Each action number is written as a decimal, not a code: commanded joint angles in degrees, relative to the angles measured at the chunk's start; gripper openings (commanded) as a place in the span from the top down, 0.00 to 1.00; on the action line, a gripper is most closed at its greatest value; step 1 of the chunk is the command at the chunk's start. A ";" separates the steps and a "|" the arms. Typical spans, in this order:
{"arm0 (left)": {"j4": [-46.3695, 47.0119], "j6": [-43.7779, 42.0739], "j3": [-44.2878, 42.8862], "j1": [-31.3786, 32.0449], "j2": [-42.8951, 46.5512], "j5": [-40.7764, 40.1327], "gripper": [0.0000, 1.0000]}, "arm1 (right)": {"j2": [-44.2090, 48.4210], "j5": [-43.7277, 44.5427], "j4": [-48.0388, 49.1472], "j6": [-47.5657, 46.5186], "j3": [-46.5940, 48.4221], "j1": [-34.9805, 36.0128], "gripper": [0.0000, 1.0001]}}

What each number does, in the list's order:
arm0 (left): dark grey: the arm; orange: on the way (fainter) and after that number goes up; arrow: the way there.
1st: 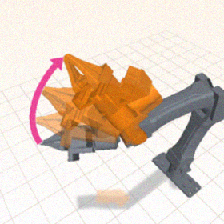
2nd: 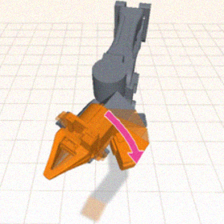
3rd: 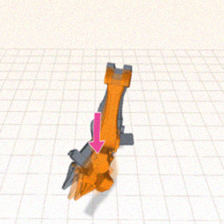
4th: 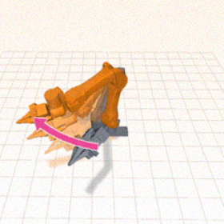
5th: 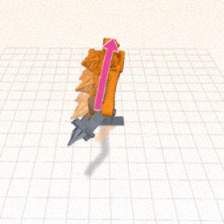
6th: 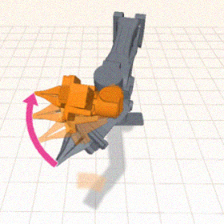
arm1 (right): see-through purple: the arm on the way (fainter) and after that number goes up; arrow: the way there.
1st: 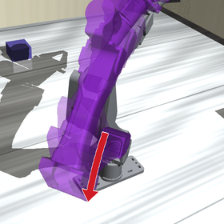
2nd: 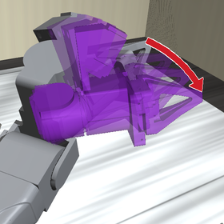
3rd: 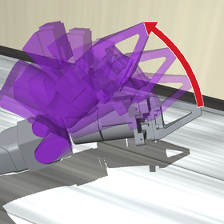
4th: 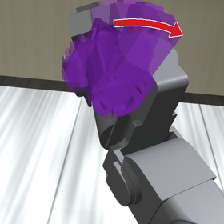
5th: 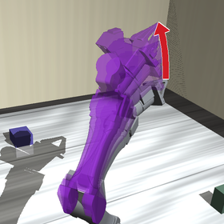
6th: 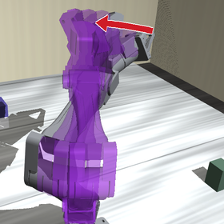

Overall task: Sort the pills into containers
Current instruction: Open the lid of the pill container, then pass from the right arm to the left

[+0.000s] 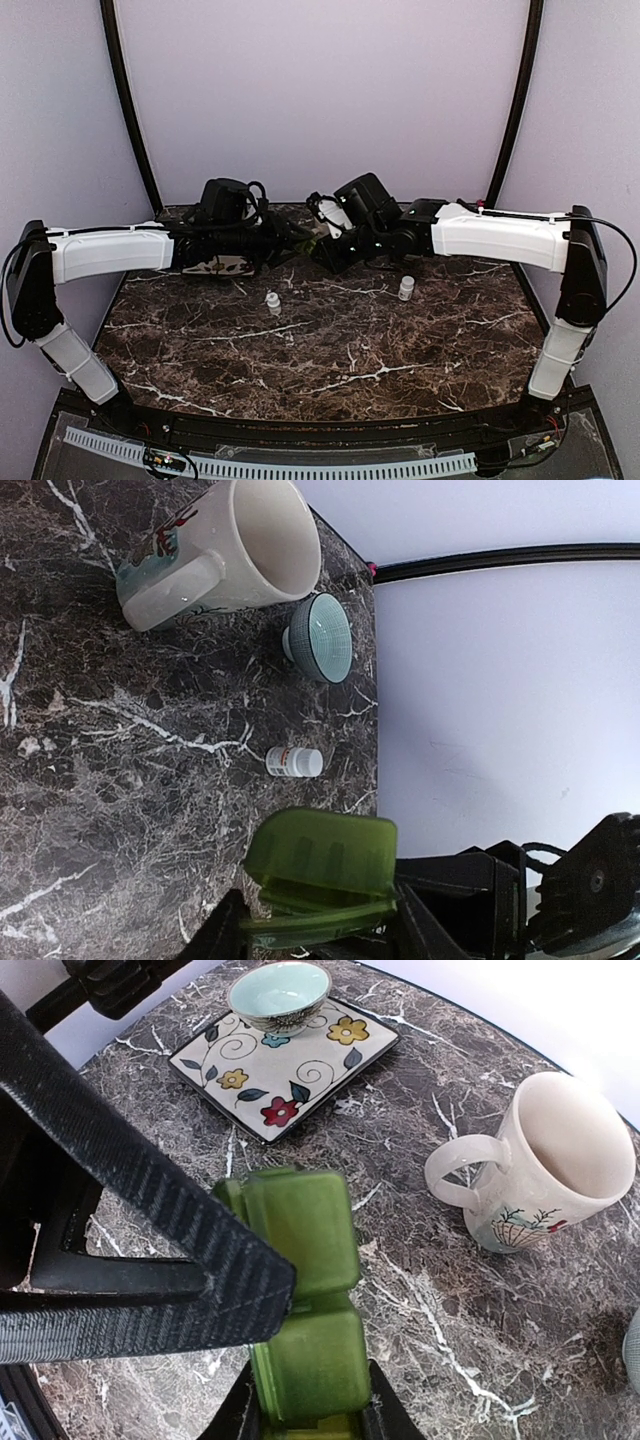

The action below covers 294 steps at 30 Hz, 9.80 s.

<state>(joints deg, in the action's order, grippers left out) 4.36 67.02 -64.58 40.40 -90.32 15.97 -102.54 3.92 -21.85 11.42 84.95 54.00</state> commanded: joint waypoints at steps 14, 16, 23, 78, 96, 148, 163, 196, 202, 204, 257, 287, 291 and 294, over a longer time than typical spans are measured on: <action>3.48 -2.35 -5.69 -0.36 3.28 -0.97 0.40 | 0.23 -2.55 -6.33 -0.23 -3.02 0.67 1.00; 3.65 -2.57 -5.69 -0.40 3.48 -1.19 0.40 | 0.21 -3.19 -6.35 -0.17 -2.96 0.71 1.00; 5.12 -1.99 -4.91 -0.39 3.06 -0.29 0.40 | 0.28 -7.29 -6.29 1.24 -2.62 -0.10 1.00; 8.99 -50.18 11.25 -6.70 9.88 21.62 0.41 | 1.26 -62.46 19.15 31.41 -10.12 -11.92 0.99; 6.32 -52.43 6.10 -3.91 5.39 23.42 0.41 | -0.97 -61.52 14.91 28.09 -6.99 -10.94 0.99; 9.42 -48.64 2.40 -4.61 -7.81 32.99 0.84 | -5.83 -53.91 7.31 17.52 -7.45 -9.08 1.00; 5.87 -50.60 -2.47 -4.81 -15.65 33.38 0.85 | -9.08 -48.50 10.18 17.94 -7.79 -10.33 0.98; 1.29 -50.00 -0.80 -8.25 -14.19 16.70 0.45 | -15.86 -52.22 21.10 27.91 -9.96 -13.37 0.98; 1.12 -50.87 0.45 -8.17 -12.78 16.43 0.47 | -15.47 -52.82 21.87 28.70 -10.10 -13.57 0.98; 0.85 -51.26 0.87 -8.15 -12.16 16.17 0.48 | -15.25 -53.19 22.62 29.25 -10.24 -13.65 0.98; -12.53 -61.74 -6.09 -2.46 -15.88 7.60 0.81 | -15.59 -55.04 21.94 29.62 -8.04 -13.66 0.98; -13.99 -62.56 -7.82 -1.41 -17.34 3.54 0.89 | -14.57 -54.83 22.24 29.71 -9.20 -13.57 0.98; -14.78 -63.23 -8.71 -1.04 -17.85 3.28 0.95 | -14.55 -54.86 22.31 29.80 -9.27 -13.57 0.98; -15.20 -63.48 -9.10 -0.63 -17.87 2.33 1.00 | -14.54 -54.73 22.29 29.80 -9.34 -13.57 0.98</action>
<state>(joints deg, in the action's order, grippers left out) -9.13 3.75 -71.88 38.74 -108.01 18.81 -118.19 -49.95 -2.61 41.28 75.53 40.23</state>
